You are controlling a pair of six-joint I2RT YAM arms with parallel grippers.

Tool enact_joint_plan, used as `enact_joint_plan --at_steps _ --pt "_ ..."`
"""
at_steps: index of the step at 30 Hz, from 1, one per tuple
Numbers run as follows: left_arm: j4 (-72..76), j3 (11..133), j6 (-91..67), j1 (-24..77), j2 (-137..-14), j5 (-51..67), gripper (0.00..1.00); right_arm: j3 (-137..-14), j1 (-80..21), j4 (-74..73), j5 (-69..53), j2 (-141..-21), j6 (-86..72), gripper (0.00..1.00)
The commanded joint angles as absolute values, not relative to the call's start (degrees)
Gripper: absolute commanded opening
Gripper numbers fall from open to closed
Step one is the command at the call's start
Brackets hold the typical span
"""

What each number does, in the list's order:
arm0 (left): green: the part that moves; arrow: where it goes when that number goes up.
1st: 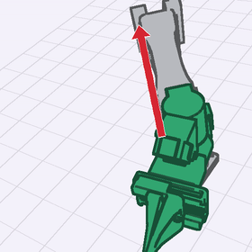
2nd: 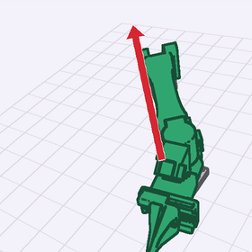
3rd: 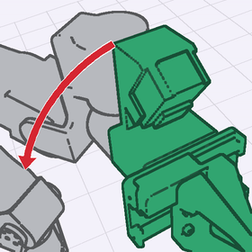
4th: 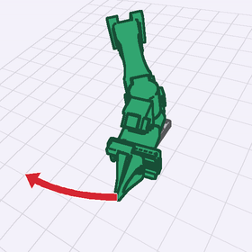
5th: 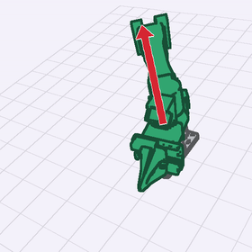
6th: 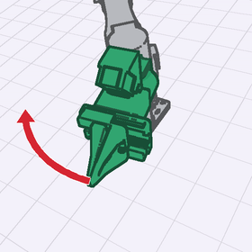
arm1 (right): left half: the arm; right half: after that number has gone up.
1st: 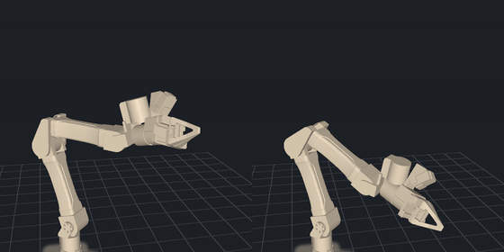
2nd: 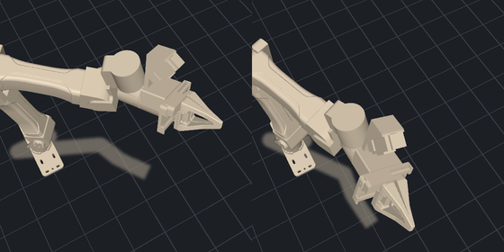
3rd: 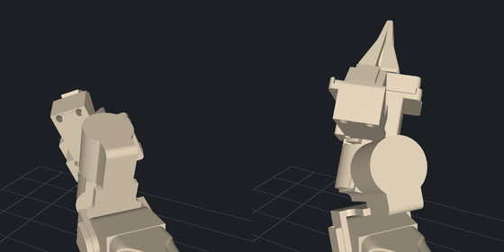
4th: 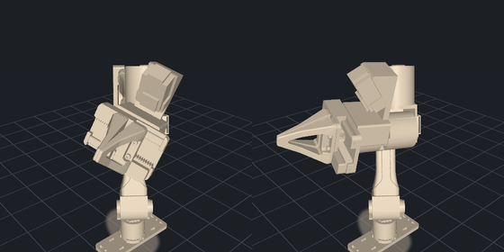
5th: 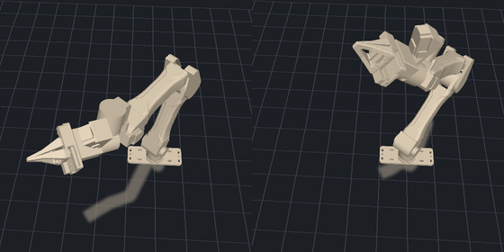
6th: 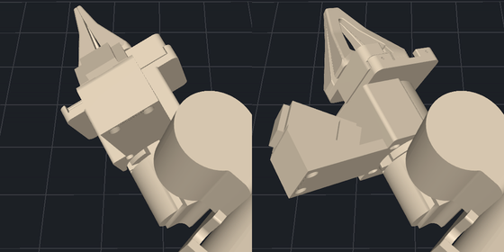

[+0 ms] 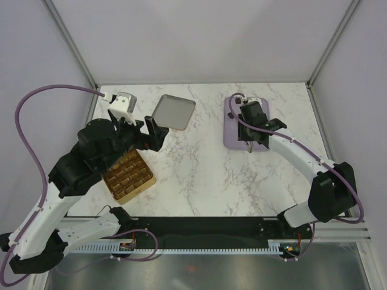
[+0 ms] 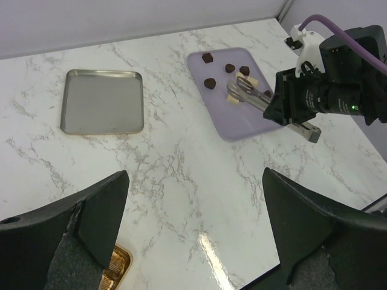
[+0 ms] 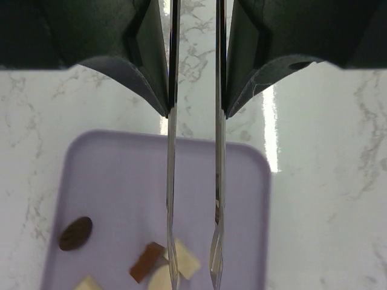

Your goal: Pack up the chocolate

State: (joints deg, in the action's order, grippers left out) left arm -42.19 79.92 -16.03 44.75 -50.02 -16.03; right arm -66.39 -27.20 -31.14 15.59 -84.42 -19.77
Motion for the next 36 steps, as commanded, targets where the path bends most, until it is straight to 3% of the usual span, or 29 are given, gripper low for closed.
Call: enact_joint_plan --at_steps 1,36 --pt "-41.4 80.07 -17.05 44.65 -49.22 -15.29 1.0 -64.87 -24.09 -33.4 17.14 -82.35 -20.47 0.47" --pt "-40.69 80.33 -16.26 44.65 -49.31 -14.94 1.0 -60.73 -16.7 -27.69 9.06 -87.45 -25.66 0.45"
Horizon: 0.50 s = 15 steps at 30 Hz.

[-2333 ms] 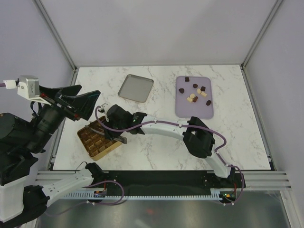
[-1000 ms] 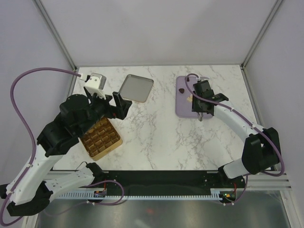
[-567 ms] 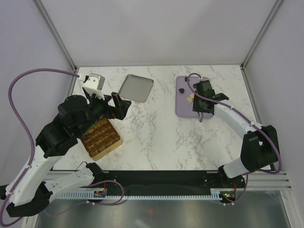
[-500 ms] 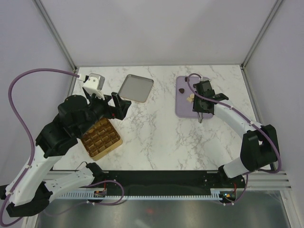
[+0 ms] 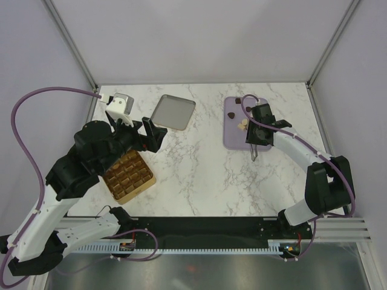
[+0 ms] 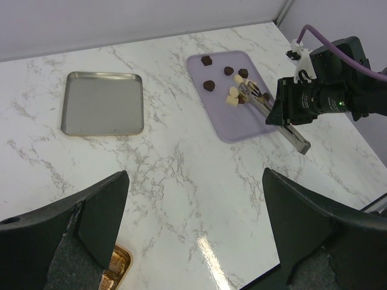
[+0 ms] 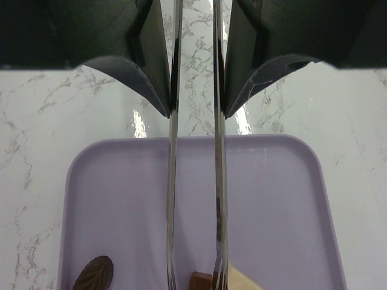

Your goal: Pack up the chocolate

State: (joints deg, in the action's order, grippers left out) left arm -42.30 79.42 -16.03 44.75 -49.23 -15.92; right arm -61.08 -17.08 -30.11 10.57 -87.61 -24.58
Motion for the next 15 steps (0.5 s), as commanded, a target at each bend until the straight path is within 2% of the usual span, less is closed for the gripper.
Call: enact_joint_plan --at_steps 1,15 --pt "-40.69 80.33 -16.35 44.74 -49.22 -14.94 1.0 -60.56 -16.53 -27.6 8.53 -87.45 -25.75 0.45" --pt "-40.08 80.59 -16.61 44.74 -49.75 -14.33 1.0 -59.94 -14.42 -27.77 5.36 -87.71 -26.46 0.47"
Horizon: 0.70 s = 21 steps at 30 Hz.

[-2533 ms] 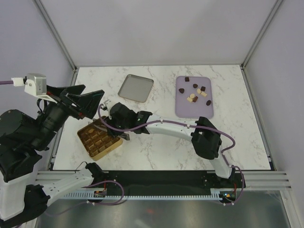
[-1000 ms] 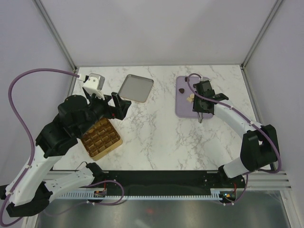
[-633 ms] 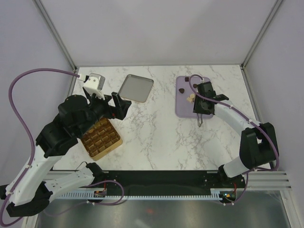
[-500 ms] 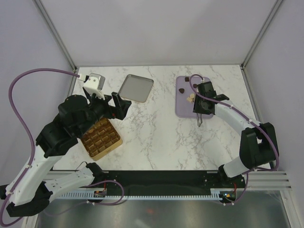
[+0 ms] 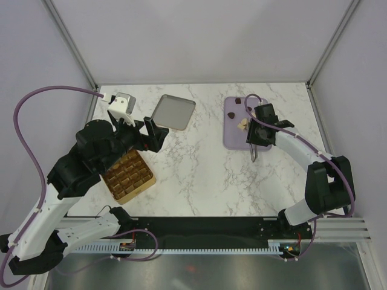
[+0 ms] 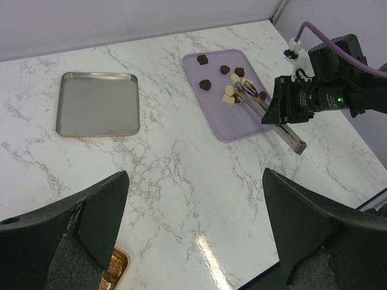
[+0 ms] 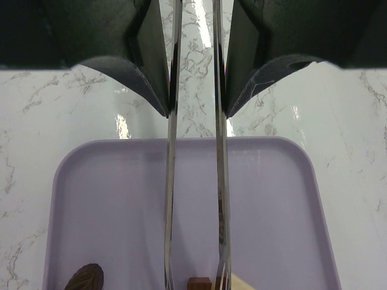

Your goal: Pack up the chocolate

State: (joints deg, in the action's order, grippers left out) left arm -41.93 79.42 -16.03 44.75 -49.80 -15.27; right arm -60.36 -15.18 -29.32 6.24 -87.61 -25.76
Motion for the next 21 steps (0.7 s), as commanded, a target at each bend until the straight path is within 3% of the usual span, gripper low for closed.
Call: enact_joint_plan --at_steps 1,13,21 --pt "-40.17 80.68 -16.7 44.74 -49.83 -14.33 1.0 -59.94 -14.24 -27.86 5.1 -87.8 -26.37 0.47" --pt "-39.64 80.86 -16.96 44.74 -50.1 -13.89 1.0 -59.94 -14.15 -27.95 2.99 -87.54 -25.4 0.46" --pt "-39.64 80.95 -16.88 44.74 -49.39 -13.97 1.0 -60.55 -14.15 -28.39 3.25 -87.1 -25.22 0.36"
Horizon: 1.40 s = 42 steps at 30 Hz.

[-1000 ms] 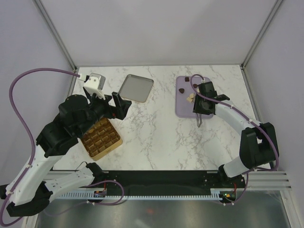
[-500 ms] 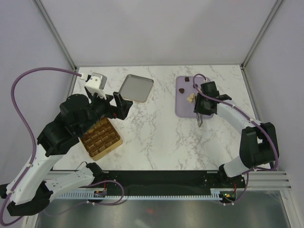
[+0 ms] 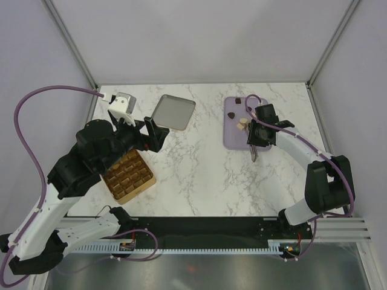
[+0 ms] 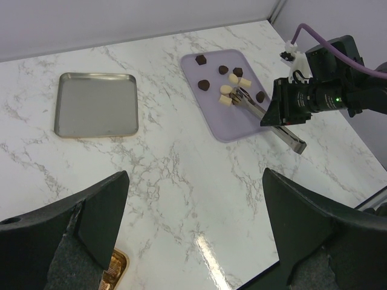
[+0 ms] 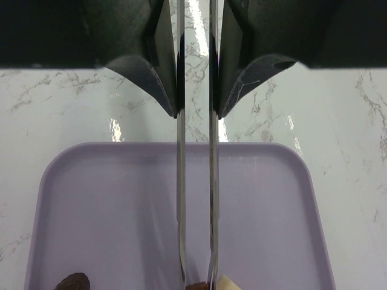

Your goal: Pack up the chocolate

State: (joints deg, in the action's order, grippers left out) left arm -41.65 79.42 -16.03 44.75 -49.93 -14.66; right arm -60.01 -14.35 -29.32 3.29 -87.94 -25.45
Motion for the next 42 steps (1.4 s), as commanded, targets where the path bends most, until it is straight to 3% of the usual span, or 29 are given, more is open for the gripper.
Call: enact_joint_plan --at_steps 1,9,19,30,42 --pt "-39.73 80.86 -16.87 44.74 -49.31 -13.97 1.0 -60.73 -14.15 -29.0 3.43 -86.84 -25.05 0.34" --pt "-39.73 82.44 -16.26 44.74 -50.27 -13.62 1.0 -62.66 -14.06 -33.04 3.17 -82.62 -23.56 0.27" --pt "-39.9 88.94 -13.01 44.74 -52.21 -13.8 1.0 -67.58 -19.23 -34.11 -1.67 -77.78 -22.85 0.26" --pt "-39.9 92.2 -17.48 44.74 -47.55 -12.57 0.99 -78.56 -46.81 -19.79 -1.93 -92.18 -28.92 0.27" --pt "-40.25 92.29 -18.28 44.74 -43.95 -13.27 0.99 -101.77 -60.72 -15.12 -4.48 -116.53 -28.04 0.31"
